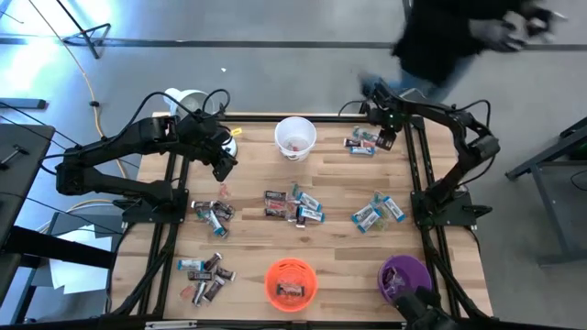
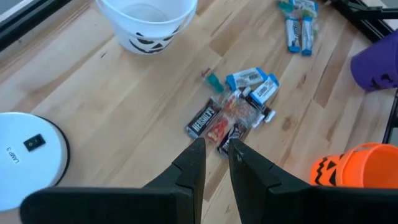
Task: Organize candy in baskets
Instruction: Put the white chocolate bar into the orange bucket
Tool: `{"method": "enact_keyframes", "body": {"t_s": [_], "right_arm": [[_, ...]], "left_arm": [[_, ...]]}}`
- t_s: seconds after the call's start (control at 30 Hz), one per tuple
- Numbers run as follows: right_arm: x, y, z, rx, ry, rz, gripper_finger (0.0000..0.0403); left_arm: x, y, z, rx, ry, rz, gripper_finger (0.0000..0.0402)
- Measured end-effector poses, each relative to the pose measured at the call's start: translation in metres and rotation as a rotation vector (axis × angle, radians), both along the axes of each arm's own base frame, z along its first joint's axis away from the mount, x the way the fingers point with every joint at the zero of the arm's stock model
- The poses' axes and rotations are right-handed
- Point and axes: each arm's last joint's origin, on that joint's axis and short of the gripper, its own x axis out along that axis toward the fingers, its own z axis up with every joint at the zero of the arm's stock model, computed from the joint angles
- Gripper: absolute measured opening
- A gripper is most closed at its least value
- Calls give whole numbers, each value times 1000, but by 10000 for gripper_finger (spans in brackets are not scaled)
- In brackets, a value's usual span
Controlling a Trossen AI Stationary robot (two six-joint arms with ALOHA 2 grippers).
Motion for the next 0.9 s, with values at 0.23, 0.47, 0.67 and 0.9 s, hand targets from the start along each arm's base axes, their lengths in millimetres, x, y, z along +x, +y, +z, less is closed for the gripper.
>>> {"method": "enact_keyframes", "body": {"t_s": [0.23, 0.47, 0.67, 0.9], "right_arm": [[1, 0, 0, -3, 18, 34, 133], [-2, 4, 2, 33, 26, 24, 133], [-5, 16, 16, 100, -77, 8, 133], [-6, 20, 14, 139, -94, 18, 133]], "left_arm": [[0, 0, 0, 0, 0, 0, 55], [0, 0, 0, -1, 1, 1, 55], [0, 0, 0, -2, 1, 1, 55], [0, 0, 0, 12, 5, -3, 55]]}}
